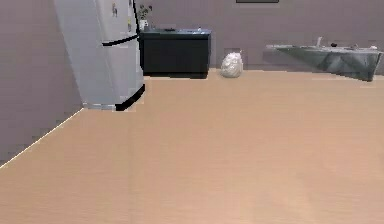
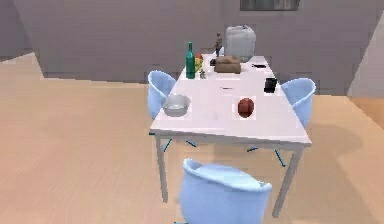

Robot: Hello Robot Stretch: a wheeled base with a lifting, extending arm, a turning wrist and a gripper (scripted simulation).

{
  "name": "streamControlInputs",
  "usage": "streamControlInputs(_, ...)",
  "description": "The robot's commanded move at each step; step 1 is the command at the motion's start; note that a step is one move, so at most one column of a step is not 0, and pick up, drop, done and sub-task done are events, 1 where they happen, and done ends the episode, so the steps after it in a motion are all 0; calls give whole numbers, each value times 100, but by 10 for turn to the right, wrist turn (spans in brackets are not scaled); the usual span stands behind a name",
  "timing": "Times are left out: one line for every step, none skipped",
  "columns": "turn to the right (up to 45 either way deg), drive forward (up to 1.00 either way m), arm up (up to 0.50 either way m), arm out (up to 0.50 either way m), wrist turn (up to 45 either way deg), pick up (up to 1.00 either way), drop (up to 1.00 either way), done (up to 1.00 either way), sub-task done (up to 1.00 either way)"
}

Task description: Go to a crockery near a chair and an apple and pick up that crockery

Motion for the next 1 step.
streamControlInputs(450, 0, 0, 0, 0, 0, 0, 0, 0)
